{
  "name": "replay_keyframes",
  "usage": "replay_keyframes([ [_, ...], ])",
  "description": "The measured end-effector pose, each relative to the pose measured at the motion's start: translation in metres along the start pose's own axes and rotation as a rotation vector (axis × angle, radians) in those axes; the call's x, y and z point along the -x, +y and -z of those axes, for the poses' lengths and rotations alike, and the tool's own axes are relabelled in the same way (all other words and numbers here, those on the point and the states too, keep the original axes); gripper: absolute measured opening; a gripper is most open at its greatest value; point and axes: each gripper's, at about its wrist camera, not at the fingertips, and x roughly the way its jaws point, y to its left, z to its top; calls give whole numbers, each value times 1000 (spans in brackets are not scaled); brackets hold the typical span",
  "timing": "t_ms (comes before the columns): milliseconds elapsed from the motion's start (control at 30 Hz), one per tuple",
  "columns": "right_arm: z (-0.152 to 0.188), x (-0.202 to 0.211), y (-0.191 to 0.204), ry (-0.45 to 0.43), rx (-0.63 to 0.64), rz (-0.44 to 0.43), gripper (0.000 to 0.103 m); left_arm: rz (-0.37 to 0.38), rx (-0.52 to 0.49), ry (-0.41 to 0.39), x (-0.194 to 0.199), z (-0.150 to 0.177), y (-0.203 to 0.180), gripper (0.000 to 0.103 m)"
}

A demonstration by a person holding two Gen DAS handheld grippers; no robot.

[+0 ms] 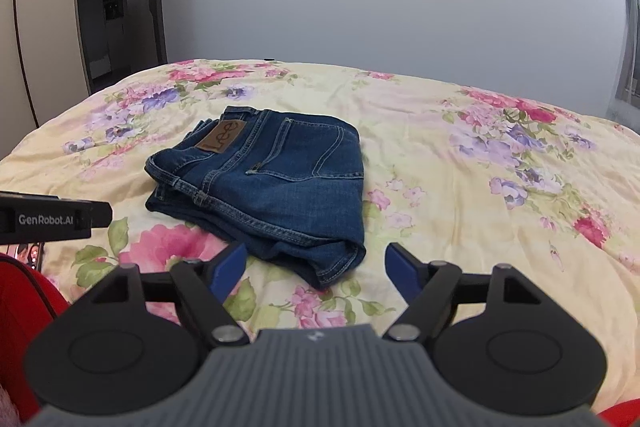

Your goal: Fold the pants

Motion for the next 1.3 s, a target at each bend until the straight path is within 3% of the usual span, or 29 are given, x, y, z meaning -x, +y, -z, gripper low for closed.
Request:
replay_keyframes([
  [1300, 2, -7, -3, 12, -14, -2, 79, 15, -20, 13, -4, 1, -4, 70],
])
